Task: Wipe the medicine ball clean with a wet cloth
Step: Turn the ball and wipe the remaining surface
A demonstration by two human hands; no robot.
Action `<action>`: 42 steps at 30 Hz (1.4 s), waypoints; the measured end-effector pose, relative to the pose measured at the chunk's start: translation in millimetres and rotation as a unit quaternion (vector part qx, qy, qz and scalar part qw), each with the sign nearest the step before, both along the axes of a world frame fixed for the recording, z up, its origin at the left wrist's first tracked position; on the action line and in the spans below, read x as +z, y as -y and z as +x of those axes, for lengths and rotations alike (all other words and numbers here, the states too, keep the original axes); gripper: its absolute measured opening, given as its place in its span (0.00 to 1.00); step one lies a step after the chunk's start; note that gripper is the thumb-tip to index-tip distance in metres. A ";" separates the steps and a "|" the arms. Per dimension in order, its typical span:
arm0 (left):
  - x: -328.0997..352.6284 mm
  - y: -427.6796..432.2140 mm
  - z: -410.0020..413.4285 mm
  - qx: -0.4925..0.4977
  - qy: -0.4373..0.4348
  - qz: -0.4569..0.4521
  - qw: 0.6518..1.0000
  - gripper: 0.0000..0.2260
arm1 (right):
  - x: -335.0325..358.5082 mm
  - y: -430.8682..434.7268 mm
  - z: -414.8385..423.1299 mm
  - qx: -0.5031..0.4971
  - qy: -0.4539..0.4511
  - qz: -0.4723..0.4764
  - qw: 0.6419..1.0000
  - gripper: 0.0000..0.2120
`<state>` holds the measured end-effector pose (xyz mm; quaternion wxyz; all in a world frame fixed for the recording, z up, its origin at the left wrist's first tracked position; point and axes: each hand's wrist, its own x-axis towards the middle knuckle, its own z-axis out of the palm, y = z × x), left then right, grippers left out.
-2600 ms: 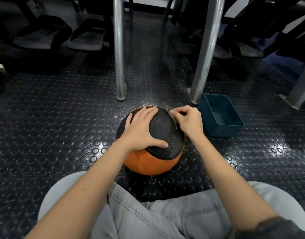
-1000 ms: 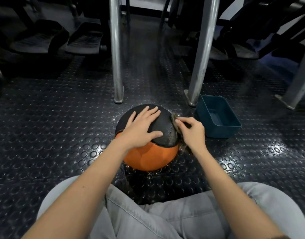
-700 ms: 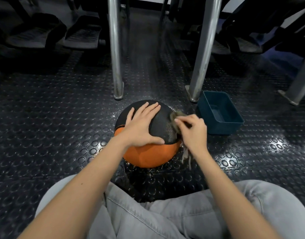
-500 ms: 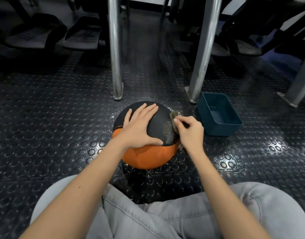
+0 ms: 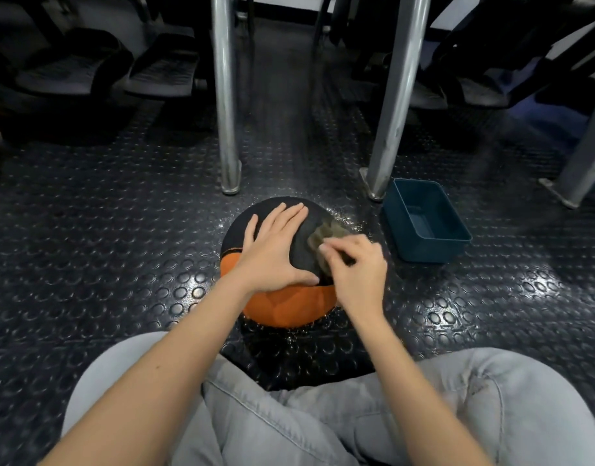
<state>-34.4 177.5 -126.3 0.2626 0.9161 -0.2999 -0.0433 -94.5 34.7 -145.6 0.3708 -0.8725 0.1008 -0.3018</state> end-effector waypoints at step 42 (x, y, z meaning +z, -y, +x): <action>2.9 5.8 7.4 0.016 -0.025 0.004 1.000 0.50 | 19.2 0.2 22.4 0.044 -0.026 -0.037 0.998 0.05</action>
